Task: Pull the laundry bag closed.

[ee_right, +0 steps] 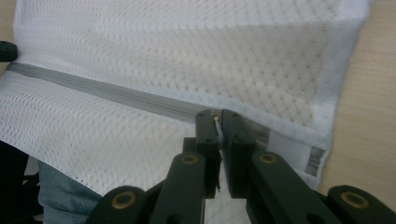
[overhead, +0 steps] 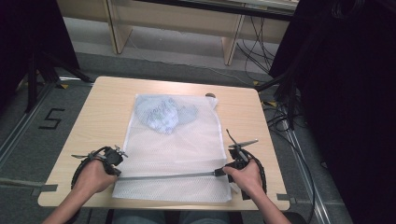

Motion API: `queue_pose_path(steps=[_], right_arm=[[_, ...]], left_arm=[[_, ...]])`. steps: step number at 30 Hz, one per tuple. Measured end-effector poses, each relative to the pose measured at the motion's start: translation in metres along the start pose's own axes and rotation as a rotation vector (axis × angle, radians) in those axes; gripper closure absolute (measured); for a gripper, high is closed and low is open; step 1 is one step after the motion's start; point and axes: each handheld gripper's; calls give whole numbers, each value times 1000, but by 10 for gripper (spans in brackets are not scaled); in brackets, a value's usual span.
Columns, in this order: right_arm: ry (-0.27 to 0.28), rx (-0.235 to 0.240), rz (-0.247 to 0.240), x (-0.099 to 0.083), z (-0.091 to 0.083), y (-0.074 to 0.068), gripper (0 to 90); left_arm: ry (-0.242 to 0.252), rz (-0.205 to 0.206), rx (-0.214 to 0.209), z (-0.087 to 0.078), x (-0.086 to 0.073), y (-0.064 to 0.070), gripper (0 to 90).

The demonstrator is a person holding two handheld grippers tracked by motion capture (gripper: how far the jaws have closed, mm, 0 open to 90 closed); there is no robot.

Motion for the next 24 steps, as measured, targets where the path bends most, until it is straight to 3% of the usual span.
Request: queue_pose_path(steps=[3,4,6,7,8,9,11,12,13,14,15,16,17,18,19,20,22,23,24], right_arm=[[22,-6,-21,-1,-1,7,870],[-13,5,27,-2,-4,6,870],[-5,-3,20,-2,-4,9,870],[-36,9,133,-3,-8,4,870],[-39,13,141,-3,-8,6,870],[-27,2,120,-4,-9,9,870],[-40,-6,143,-4,-11,12,870],[-19,-41,108,-4,-11,16,870],[-16,-30,92,-5,-12,20,870],[7,-39,43,-6,-12,27,870],[6,-61,52,-7,-12,30,870],[-6,-53,54,-7,-12,31,870],[16,-59,44,-8,-10,31,870],[-24,-46,92,-7,-12,26,869],[-25,-26,47,-7,-11,29,869],[3,-53,8,-7,-7,32,868],[8,-52,7,-7,-8,33,865],[21,-17,0,-7,-9,33,861],[6,3,60,-8,-12,29,841]], left_arm=[[-1,-1,0,0,0,0,900],[1,-3,0,0,0,0,900],[10,-3,1,1,-1,-1,900],[6,2,1,1,-1,-1,900],[-1,0,-1,0,0,-1,900],[2,-4,-3,0,0,-1,900],[2,-6,-2,0,0,-1,900],[4,-5,-3,0,0,-1,900],[4,-5,-2,0,0,-1,900],[5,-7,-2,0,0,-1,900],[7,-9,-3,0,0,-1,900],[6,-8,-3,0,0,-1,900],[10,-8,-1,1,0,-1,900],[6,2,2,1,-1,-1,900],[6,2,2,0,-1,-1,900],[-11,3,-3,-1,0,-1,900],[10,-12,-1,0,-1,-1,900],[2,1,-2,0,-1,-1,900],[1,2,-2,0,-1,-1,900]])
Point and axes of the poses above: each handheld gripper's, and its own axes: z roughly forward along the jaws, x roughly out of its top, y roughly to its right, and after that the axes turned 3 degrees about x, right-handed
